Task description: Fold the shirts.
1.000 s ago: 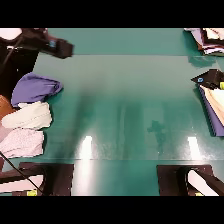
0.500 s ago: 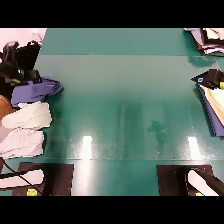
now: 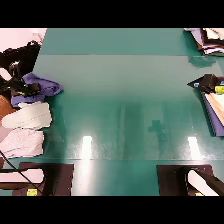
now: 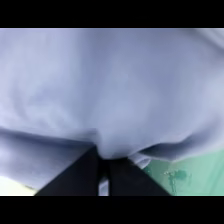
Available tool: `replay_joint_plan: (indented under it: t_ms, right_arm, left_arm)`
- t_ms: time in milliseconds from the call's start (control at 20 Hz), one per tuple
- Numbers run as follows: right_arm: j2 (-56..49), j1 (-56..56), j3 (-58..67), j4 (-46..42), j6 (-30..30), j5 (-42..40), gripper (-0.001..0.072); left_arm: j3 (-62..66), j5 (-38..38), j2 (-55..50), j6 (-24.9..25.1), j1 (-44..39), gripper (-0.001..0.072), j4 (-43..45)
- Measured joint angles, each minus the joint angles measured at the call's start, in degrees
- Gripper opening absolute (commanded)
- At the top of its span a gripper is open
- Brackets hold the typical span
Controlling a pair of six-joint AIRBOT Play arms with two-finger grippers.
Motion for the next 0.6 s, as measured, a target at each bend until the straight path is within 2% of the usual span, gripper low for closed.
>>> replay_joint_plan:
  t_ms: [150, 300, 600]
  right_arm:
    - [0.0, 0.0, -0.3, 0.3, 0.0, 0.0, 0.0014]
    - [0.0, 0.1, 1.1, 2.4, 0.0, -0.2, 0.0014]
    - [0.0, 0.7, 14.4, 4.1, 0.0, -1.4, 0.0014]
  left_arm:
    - [1.2, -0.9, 1.9, 0.0, 0.1, 0.0023, 0.0]
    - [4.8, -1.9, 8.2, -0.1, -0.1, 0.0022, 0.2]
    - [21.3, -9.9, 25.1, 0.2, -7.7, 0.0021, -0.1]
